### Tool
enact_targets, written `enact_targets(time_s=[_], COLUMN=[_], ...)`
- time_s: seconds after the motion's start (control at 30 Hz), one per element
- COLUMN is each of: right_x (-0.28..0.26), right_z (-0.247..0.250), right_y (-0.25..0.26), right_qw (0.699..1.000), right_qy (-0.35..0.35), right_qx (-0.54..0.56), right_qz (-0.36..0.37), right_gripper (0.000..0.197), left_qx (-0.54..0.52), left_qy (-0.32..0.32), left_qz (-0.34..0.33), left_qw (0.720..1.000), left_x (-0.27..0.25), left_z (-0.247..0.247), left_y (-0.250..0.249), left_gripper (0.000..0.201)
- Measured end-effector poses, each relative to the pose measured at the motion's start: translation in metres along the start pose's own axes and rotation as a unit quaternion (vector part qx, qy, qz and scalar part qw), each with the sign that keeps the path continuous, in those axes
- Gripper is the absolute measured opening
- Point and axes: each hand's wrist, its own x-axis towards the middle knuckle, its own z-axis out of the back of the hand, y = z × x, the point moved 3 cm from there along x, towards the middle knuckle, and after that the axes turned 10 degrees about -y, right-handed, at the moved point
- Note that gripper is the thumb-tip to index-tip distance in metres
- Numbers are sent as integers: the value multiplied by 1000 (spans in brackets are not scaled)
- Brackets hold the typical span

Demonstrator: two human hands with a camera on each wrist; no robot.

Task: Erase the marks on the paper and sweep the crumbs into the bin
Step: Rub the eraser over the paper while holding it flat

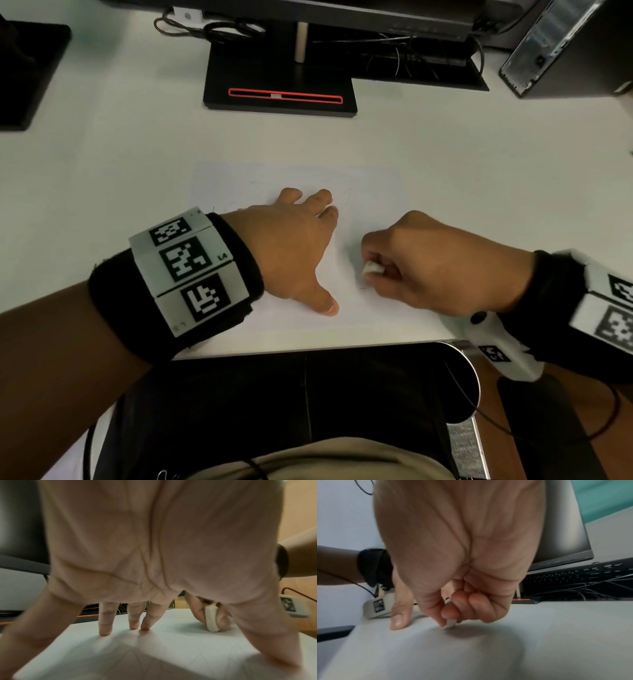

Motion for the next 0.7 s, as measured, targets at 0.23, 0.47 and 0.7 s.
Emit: enact_targets(time_s=[0.23,0.47,0.7], right_x=[6,11,11], right_z=[9,7,1], right_y=[-13,-14,-6], right_qw=[999,1000,999], right_qy=[-13,1,8], right_qx=[-22,-16,-18], right_qz=[-29,-25,-26], right_gripper=[24,24,24], left_qx=[-3,-4,-10], left_qy=[6,8,9], left_qz=[6,7,8], left_qw=[1000,1000,1000], left_x=[0,1,2], left_z=[0,-1,-2], left_y=[0,1,2], left_gripper=[125,125,125])
